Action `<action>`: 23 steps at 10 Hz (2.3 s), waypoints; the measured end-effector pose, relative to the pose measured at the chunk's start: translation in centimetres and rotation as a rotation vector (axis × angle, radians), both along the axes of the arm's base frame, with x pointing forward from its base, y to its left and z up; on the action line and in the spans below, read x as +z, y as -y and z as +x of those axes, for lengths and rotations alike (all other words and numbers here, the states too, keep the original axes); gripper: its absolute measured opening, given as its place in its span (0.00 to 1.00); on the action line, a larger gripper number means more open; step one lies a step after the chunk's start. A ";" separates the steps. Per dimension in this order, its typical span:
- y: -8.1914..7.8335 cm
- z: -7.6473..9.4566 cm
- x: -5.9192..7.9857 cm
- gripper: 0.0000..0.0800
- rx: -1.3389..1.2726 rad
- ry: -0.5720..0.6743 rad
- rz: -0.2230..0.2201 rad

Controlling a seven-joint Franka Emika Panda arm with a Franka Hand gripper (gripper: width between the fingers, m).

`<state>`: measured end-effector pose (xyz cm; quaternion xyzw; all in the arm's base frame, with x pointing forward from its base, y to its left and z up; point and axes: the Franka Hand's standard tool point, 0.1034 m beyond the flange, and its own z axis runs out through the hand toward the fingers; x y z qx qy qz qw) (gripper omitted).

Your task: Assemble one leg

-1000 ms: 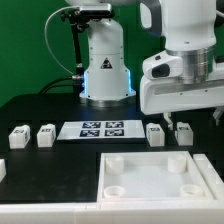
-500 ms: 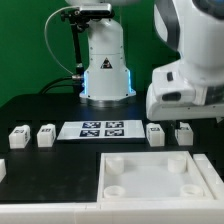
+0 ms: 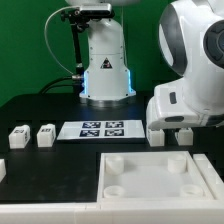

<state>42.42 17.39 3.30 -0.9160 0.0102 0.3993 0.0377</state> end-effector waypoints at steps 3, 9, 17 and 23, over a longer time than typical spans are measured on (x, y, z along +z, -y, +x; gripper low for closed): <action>-0.2 -3.0 -1.8 0.81 0.012 -0.022 -0.014; 0.0 -3.9 -2.3 0.58 0.016 -0.029 -0.016; 1.8 -1.6 1.3 0.36 0.047 -0.068 0.021; 3.2 2.2 7.1 0.36 0.015 0.285 0.014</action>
Offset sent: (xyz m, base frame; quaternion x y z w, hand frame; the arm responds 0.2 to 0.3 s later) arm -0.0224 -0.0035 -0.0105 0.0091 -0.0009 0.0138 0.9999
